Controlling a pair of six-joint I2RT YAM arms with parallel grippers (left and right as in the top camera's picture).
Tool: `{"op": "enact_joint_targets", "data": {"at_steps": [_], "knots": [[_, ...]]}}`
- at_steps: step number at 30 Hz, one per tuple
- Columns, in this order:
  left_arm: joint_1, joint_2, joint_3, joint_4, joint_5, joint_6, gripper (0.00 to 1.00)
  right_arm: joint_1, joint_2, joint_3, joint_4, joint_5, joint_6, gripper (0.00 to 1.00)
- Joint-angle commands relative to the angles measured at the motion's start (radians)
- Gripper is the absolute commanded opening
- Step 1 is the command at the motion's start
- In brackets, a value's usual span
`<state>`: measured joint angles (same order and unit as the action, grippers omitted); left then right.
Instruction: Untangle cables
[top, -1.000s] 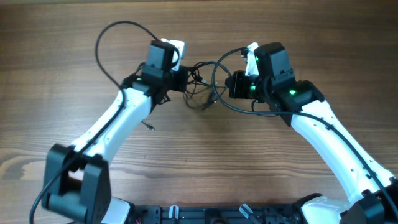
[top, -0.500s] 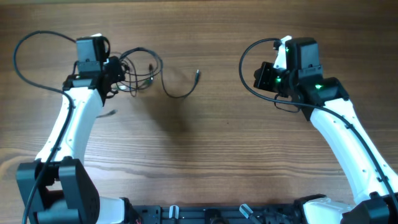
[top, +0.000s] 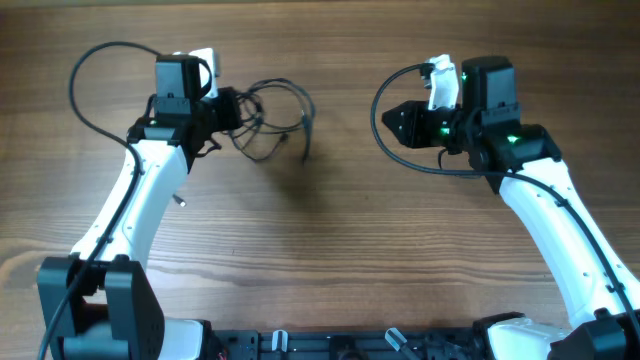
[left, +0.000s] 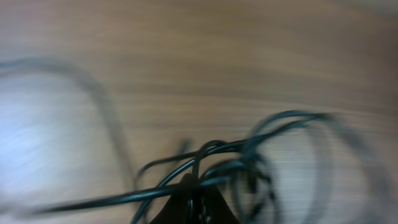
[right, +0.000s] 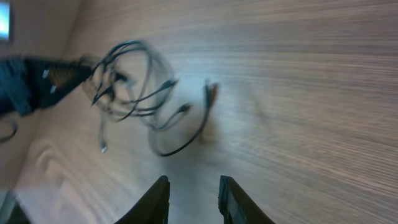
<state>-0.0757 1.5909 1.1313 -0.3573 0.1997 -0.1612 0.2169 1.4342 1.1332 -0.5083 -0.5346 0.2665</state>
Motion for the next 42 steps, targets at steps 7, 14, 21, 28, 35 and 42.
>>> {"op": "enact_joint_targets", "data": {"at_steps": [7, 14, 21, 28, 35, 42], "knots": [[-0.062, -0.054, 0.016, 0.196, 0.511, -0.11, 0.04, 0.005, -0.003, 0.004, 0.033, -0.181, -0.081, 0.4], [-0.152, -0.054, 0.016, 0.308, 0.562, -0.166, 0.04, 0.055, 0.082, 0.004, 0.092, -0.208, -0.078, 0.39], [-0.163, -0.054, 0.016, 0.37, 0.571, -0.24, 0.04, 0.075, 0.115, 0.004, 0.183, -0.225, 0.015, 0.28], [-0.165, -0.054, 0.016, 0.377, 0.578, -0.24, 0.04, 0.142, 0.12, 0.004, 0.263, -0.225, 0.029, 0.28], [-0.165, -0.054, 0.016, 0.378, 0.604, -0.24, 0.04, 0.19, 0.163, 0.004, 0.315, -0.154, 0.085, 0.27], [-0.165, -0.054, 0.016, 0.377, 0.628, -0.241, 0.04, 0.19, 0.216, 0.004, 0.383, -0.134, 0.084, 0.27]]}}
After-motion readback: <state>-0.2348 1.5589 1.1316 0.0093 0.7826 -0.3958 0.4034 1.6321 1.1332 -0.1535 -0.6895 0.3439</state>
